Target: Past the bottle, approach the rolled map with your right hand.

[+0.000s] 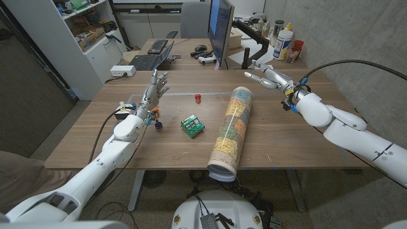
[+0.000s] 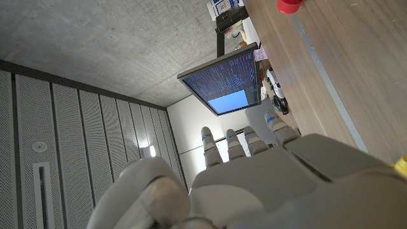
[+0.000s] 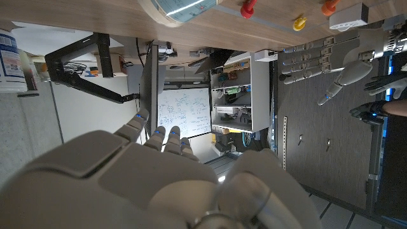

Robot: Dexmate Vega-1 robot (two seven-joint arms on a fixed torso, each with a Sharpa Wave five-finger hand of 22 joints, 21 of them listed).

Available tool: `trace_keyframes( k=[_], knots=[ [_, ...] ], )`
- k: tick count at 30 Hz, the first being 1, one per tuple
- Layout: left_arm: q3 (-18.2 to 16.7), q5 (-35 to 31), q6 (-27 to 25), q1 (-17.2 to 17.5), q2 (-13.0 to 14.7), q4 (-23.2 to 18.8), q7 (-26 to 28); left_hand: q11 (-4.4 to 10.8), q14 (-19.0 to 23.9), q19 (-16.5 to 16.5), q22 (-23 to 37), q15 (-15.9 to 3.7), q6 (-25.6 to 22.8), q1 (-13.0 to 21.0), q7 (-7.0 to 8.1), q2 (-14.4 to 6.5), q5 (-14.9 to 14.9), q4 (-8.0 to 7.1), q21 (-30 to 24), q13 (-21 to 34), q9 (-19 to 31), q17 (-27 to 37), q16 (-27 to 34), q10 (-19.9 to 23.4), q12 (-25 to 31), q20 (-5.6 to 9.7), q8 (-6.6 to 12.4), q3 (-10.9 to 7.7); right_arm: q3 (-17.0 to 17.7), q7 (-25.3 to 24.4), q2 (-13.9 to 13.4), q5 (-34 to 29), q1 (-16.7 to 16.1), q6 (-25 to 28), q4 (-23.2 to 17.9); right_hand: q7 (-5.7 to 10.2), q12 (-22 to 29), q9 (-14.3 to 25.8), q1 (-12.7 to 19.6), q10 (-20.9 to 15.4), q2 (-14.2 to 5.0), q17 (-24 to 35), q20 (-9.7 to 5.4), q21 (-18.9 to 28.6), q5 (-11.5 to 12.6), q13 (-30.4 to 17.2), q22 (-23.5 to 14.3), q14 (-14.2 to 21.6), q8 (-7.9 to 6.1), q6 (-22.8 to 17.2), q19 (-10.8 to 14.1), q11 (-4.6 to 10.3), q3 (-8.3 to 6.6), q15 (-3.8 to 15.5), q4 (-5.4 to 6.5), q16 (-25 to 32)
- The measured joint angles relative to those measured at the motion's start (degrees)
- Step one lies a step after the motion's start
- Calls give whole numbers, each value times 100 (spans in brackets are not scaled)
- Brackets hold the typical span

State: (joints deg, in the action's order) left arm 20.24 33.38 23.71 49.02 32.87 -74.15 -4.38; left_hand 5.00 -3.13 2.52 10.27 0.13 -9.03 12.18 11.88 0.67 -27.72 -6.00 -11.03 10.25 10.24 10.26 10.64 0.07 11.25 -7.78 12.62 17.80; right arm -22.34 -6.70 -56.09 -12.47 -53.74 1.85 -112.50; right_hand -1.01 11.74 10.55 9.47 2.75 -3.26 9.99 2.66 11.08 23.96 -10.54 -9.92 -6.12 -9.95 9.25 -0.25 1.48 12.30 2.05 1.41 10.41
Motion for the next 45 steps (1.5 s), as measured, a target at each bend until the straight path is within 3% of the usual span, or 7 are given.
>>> trace_keyframes(
  k=[5, 11, 30, 45],
  knots=[
    [8, -1, -74, -6, 19, -41, 0, -2, 4, 0, 0, -4, 0, 0, 0, 0, 18, 0, 0, 0, 0, 0, 0, 1, 0, 0, 0, 0, -13, 107, -32, -111, 17, -49, -16, 19, 0, 0, 22, 25, -23, 0, 0, 0, 9, 0, -10, 0, 0, 19, 0, 26, 0, 0, 0, 0],
    [12, 9, -142, -7, 66, -106, 0, -27, 246, 32, -1, -146, -20, 0, 20, 0, 40, 0, -22, 0, 0, 0, 87, 217, 63, 32, -44, 0, -28, 249, -125, -232, 39, -140, -41, 19, 0, 0, 22, 25, -23, 0, 0, 0, 22, 0, -10, 0, -1, 18, 0, 25, 24, 0, -24, 0],
    [5, 40, -324, 66, 123, -339, 79, -19, 90, 32, -1, -91, -51, 0, -10, 0, 39, -23, -22, 0, 0, 0, 8, 225, 62, 32, -76, 24, 8, 416, -408, -674, -102, -406, -138, 50, 0, -1, 22, 55, -23, 0, 0, 0, 63, 1, -9, -1, -56, 49, -1, 56, 24, 0, -23, 0],
    [7, 43, -325, 119, 76, -386, 117, -40, 72, 32, -2, -73, -102, 0, -21, 0, 60, -23, -22, 0, 0, -1, 8, 308, 61, 32, -76, 23, 48, 331, -481, -1166, -260, -466, -291, 81, 0, -1, 22, 52, -23, 0, 0, 0, 85, 1, -8, -1, -69, 16, -1, 59, 24, 0, -23, 0]
  ],
)
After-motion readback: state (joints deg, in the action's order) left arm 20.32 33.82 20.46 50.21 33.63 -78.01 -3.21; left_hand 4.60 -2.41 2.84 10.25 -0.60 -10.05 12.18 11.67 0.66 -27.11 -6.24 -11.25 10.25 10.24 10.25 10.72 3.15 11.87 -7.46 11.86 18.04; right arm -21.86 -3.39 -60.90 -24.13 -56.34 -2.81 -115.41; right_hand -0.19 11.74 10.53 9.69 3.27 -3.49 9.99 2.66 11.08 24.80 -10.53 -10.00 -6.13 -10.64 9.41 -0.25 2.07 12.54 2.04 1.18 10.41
